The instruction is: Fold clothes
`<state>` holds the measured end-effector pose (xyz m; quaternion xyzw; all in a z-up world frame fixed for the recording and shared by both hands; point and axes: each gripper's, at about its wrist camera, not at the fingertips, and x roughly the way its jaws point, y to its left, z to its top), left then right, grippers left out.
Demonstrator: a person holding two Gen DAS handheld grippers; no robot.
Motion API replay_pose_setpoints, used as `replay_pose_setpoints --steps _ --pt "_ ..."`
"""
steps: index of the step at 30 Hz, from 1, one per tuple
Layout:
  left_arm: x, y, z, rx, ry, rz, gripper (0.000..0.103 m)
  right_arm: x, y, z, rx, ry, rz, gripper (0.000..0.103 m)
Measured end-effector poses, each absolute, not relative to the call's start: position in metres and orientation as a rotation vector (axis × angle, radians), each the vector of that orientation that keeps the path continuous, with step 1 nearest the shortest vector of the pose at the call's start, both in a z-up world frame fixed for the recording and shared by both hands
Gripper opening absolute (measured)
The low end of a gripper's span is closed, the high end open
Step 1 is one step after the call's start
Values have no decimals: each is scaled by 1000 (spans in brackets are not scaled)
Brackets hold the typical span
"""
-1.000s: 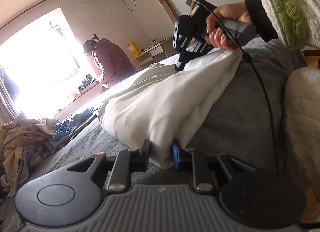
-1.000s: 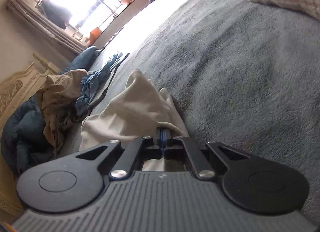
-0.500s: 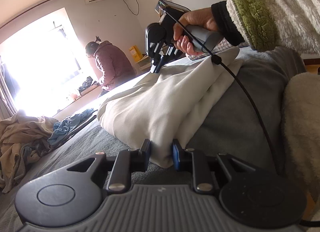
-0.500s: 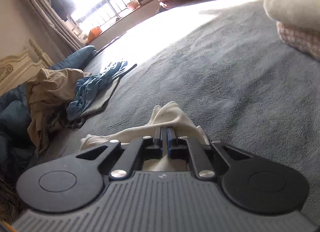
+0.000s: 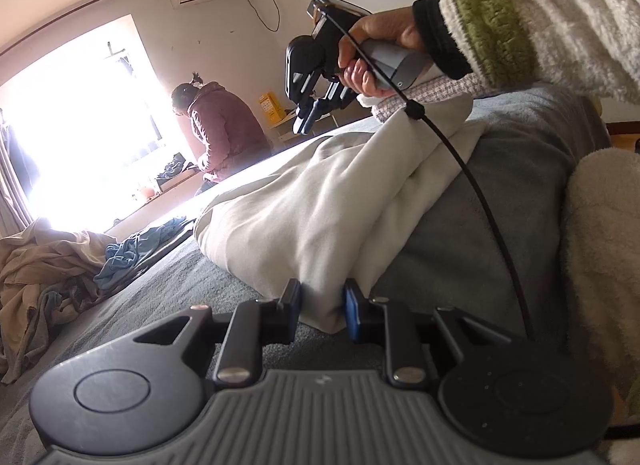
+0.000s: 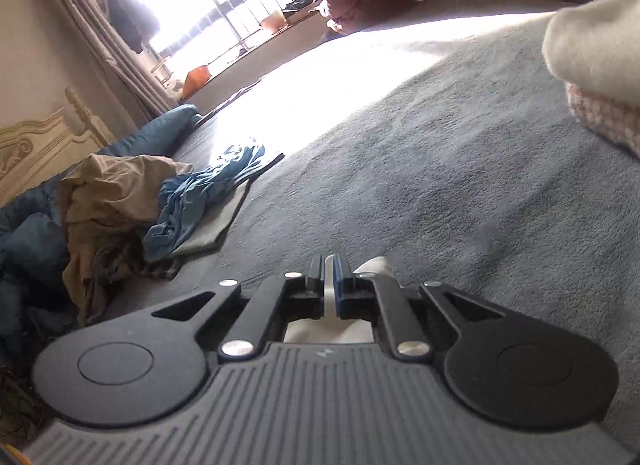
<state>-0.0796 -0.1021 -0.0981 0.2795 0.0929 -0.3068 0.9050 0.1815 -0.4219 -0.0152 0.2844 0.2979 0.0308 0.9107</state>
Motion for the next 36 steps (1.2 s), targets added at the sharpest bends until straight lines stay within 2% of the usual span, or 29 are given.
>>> replay_pose_setpoints --steps 4,5,8,13,14,18,22,26,27,31,33,36 --pt "-78 -103 -96 588 198 -630 23 197 -430 -44 649 758 40 5" --pt "-78 -104 -95 590 202 -628 23 196 -437 -46 641 737 -19 0" --pt "-77 -102 -92 570 228 -629 24 172 -448 -31 628 645 -160 7" --pt "-79 -96 -86 573 256 -637 30 88 -432 7 565 560 -30 7" --pt "-81 -94 -85 579 263 -639 34 73 -428 13 557 551 5 8" --pt "-90 -83 -78 591 286 -615 35 54 -395 -8 590 647 269 8" --pt "-95 -67 -56 510 309 -600 35 46 -372 -58 589 743 349 5" --pt "-85 -60 -28 393 303 -630 37 -5 -441 -64 693 624 23 5" --pt "-80 -64 -22 373 301 -645 38 -18 -451 -57 693 582 -26 8" --pt "-54 -93 -6 346 310 -701 41 -45 -448 -29 651 458 0 8" --pt "-39 -112 -3 349 335 -721 42 -41 -427 -25 601 463 99 8" --pt "-13 -140 -8 354 471 -713 42 -27 -401 -36 452 534 132 8"
